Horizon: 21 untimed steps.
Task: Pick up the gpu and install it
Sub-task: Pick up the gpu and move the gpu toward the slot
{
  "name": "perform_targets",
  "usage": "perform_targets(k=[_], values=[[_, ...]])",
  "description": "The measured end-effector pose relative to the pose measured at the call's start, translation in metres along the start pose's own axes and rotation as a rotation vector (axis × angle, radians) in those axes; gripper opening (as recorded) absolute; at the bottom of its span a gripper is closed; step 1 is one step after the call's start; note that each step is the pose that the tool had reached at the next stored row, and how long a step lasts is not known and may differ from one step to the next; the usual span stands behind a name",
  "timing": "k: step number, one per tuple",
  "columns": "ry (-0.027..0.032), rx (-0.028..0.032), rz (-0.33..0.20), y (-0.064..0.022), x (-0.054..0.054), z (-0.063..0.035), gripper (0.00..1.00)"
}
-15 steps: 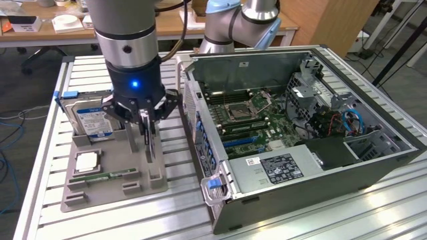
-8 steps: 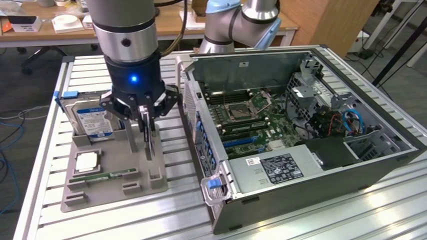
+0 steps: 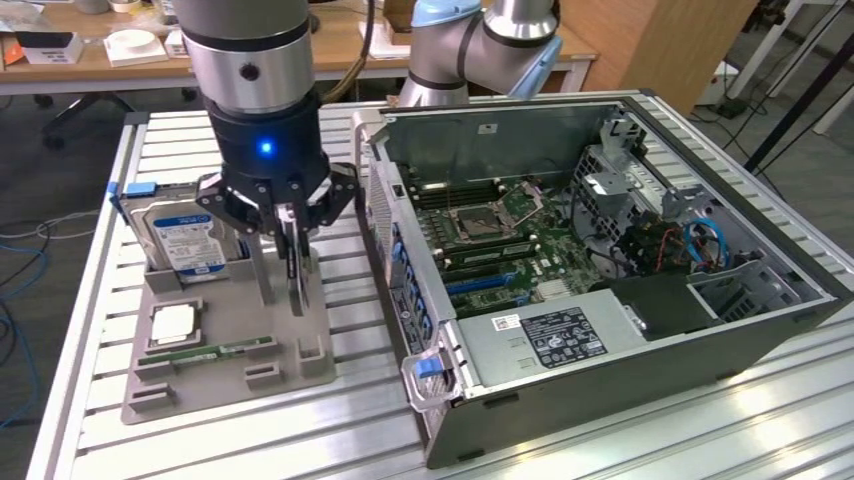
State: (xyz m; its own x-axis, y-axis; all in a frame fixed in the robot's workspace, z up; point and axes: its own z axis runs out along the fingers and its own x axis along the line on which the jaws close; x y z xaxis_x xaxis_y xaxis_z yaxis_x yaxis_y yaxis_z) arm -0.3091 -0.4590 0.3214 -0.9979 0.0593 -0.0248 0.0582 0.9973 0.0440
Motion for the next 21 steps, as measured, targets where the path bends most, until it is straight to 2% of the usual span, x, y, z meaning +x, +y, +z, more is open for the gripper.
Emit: perform_targets(k=[3, 5, 7, 21], values=[[0.0, 0.0, 0.0, 0.0001, 0.0, -0.0025, 0.26], [0.0, 0.0, 0.0, 0.0004, 0.0, -0.0089, 0.26], [0.0, 0.0, 0.0, 0.0005, 0.0, -0.0107, 0.26], [0.0, 0.0, 0.0, 0.0005, 0.0, -0.0113, 0.26]])
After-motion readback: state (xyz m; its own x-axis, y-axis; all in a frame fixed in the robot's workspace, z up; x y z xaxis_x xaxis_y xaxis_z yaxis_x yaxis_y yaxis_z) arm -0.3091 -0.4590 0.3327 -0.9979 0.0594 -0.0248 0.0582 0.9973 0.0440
